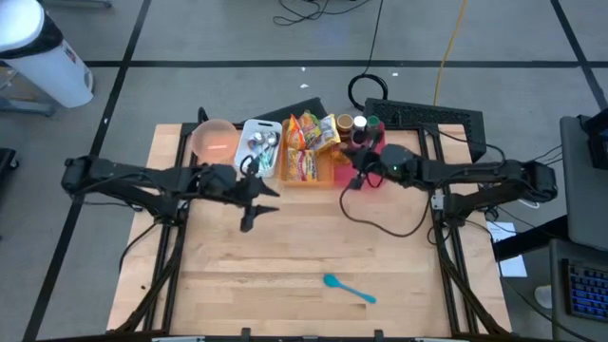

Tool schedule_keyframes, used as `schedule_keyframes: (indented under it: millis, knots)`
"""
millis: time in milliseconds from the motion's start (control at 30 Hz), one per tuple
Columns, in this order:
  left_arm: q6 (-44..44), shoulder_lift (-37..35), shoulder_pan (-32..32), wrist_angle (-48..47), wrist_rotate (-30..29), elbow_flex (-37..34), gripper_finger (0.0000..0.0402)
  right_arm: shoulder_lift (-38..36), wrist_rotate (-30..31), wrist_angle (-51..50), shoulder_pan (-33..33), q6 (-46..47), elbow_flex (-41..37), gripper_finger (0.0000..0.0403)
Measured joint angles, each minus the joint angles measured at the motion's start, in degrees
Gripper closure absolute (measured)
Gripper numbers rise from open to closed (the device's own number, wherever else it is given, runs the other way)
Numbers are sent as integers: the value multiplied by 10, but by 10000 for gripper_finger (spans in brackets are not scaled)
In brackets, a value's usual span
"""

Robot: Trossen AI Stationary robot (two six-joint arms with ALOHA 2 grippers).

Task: Pick & Place Food Item
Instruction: Put the orange seasoning pack into the red bin

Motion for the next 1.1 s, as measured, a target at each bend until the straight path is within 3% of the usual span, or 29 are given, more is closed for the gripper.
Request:
schedule_keyframes:
  millis: [267,600,967,1100]
  knots:
    - [-1,-34,-51,44,0,-38,203,-5,0,-29,-66,15,0,403]
    - [67,-56,-100,118,-15,-40,204,-9,1,-83,-104,63,0,403]
    - [100,-56,-78,112,-3,-41,204,-63,32,-85,-104,94,-52,403]
    - [116,-56,-52,153,-7,-75,204,-103,31,-81,-104,106,-80,403]
